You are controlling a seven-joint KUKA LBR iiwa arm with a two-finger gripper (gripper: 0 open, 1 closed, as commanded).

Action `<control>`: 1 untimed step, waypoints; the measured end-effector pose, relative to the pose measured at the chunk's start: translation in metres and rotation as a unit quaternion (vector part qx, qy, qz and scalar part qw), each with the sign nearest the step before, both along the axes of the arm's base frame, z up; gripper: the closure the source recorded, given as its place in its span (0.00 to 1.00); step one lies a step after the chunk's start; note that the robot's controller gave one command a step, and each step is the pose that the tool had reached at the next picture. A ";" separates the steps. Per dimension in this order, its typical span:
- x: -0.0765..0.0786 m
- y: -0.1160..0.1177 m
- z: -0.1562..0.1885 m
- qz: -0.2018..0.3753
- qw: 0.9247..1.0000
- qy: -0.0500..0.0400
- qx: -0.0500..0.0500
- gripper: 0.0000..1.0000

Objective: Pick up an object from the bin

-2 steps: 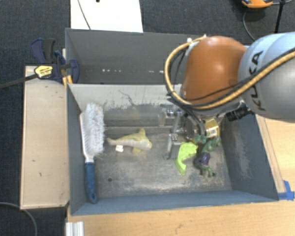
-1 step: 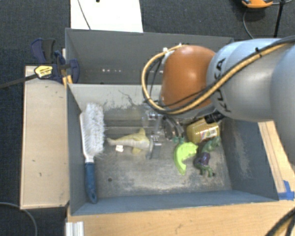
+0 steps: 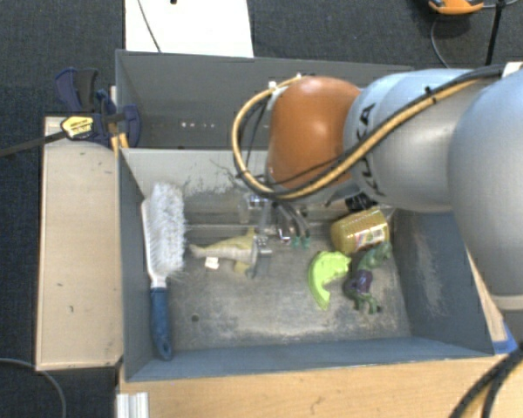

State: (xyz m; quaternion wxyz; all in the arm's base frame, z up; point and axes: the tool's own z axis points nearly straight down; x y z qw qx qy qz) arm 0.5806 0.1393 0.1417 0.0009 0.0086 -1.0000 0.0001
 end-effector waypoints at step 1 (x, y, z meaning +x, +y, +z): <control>0.002 0.001 0.004 0.000 1.000 -0.003 0.001 0.00</control>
Offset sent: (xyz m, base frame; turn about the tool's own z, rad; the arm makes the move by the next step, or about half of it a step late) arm -0.0081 0.0147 -0.0717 0.0700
